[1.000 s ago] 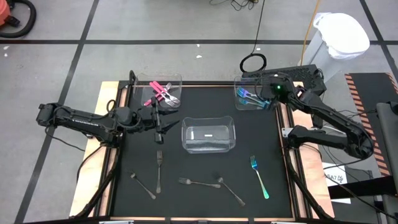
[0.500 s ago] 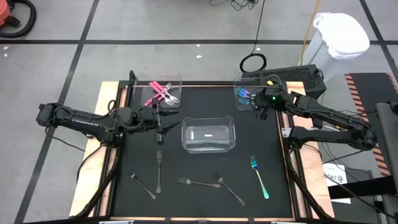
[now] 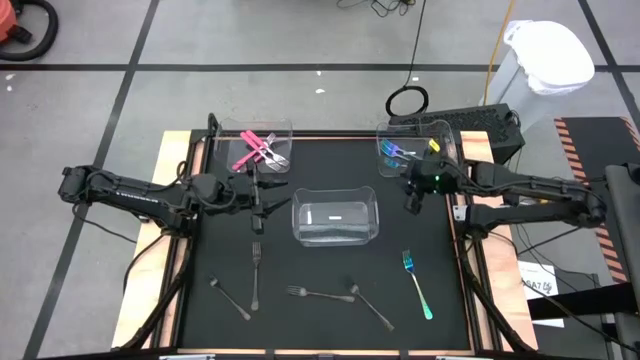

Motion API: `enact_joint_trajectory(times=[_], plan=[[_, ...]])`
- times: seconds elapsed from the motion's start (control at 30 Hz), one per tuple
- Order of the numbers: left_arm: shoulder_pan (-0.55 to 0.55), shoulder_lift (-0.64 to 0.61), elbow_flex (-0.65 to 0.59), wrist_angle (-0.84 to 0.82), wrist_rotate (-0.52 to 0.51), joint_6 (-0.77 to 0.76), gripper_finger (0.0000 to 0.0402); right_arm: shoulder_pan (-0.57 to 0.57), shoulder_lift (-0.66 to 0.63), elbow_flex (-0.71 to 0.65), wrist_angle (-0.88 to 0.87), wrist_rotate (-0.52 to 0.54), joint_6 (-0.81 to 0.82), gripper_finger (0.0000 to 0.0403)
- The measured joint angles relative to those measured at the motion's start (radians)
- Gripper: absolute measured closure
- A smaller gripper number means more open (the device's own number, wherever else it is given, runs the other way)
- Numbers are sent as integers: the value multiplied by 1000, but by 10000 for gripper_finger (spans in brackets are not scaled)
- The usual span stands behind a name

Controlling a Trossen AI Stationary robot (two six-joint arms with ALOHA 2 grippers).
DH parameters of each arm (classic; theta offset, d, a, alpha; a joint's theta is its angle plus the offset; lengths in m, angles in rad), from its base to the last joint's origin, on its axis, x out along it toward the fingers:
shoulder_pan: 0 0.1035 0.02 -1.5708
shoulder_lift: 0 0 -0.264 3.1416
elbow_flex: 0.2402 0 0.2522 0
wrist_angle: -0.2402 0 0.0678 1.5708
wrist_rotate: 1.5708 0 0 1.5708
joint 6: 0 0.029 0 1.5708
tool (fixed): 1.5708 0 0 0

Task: Sort silverware by color (type)
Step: Put the blue fork into the right transparent bin

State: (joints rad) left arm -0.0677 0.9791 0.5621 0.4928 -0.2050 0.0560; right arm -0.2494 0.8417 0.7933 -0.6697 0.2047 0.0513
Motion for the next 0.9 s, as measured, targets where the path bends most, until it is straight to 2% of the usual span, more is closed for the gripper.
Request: enact_joint_trajectory(times=[0.47, 0.9], plan=[[0, 6, 0, -50, 0, -51, 199, 327, 22, 0, -14, 7, 279, 259], [0, 59, 0, -62, -5, -52, 199, 573, 164, 0, -33, 6, 519, 259]])
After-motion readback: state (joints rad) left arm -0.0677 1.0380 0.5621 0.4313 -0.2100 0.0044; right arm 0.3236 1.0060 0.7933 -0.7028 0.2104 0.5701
